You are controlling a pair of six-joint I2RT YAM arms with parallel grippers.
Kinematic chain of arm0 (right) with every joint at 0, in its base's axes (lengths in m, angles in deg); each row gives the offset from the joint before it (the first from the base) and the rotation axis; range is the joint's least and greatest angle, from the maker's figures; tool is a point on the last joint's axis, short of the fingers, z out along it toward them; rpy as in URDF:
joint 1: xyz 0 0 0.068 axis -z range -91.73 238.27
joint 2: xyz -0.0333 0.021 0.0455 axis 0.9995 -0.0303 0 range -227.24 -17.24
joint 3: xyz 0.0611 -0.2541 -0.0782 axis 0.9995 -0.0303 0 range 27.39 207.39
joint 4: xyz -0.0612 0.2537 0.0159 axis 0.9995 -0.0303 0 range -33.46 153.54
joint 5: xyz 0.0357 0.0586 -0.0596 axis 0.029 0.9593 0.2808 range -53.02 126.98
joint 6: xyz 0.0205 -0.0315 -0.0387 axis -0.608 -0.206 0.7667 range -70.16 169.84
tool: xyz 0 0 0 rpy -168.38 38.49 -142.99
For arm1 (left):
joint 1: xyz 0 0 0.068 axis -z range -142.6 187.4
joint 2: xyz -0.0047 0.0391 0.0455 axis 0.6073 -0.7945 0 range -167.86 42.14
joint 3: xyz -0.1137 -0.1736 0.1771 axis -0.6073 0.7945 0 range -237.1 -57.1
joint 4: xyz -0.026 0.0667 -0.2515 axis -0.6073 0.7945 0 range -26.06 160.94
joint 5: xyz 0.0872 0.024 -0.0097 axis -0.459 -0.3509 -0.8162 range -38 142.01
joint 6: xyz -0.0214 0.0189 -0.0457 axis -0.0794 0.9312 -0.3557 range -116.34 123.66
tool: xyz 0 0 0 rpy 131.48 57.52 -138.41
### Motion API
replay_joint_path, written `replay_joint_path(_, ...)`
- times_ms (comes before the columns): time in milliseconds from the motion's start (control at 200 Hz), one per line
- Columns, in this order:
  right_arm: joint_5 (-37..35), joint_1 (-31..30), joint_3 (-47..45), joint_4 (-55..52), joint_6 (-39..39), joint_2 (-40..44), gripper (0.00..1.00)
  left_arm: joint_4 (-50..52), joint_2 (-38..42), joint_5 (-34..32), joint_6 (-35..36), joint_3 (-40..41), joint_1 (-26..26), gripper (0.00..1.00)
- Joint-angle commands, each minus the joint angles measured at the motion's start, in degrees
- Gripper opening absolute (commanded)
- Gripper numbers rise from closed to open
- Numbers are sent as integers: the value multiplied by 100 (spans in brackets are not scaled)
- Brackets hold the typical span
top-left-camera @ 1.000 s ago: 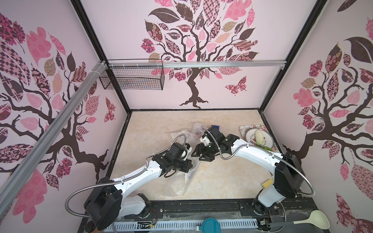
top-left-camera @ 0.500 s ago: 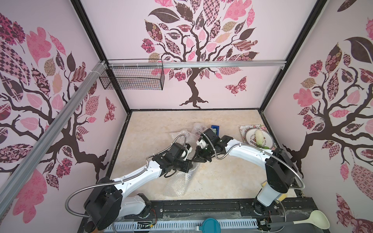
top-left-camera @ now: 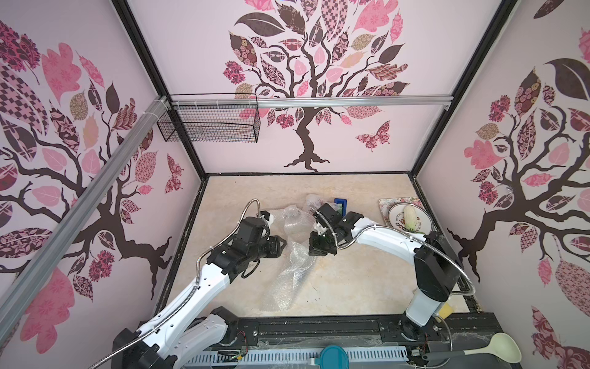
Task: Wrap mugs in bubble wrap
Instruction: Wrap the mug in bubble wrap.
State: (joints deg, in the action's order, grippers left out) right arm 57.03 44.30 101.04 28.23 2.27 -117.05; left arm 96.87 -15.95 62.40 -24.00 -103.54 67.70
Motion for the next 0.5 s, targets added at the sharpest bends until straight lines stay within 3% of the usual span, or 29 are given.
replay_joint_path(0,-398,-7,172,-315,25,-138,0,220,-456,247,195,-153,-13,38)
replay_joint_path(180,-403,-46,327,-396,45,-273,0,-99,-1271,695,422,-161,-4,39)
replay_joint_path(475,-332,-69,383,-340,-37,-166,0,-173,-2224,771,560,-179,86,40)
replay_joint_path(490,-323,-68,402,-345,-47,-129,9,-173,-2275,779,560,-174,89,40)
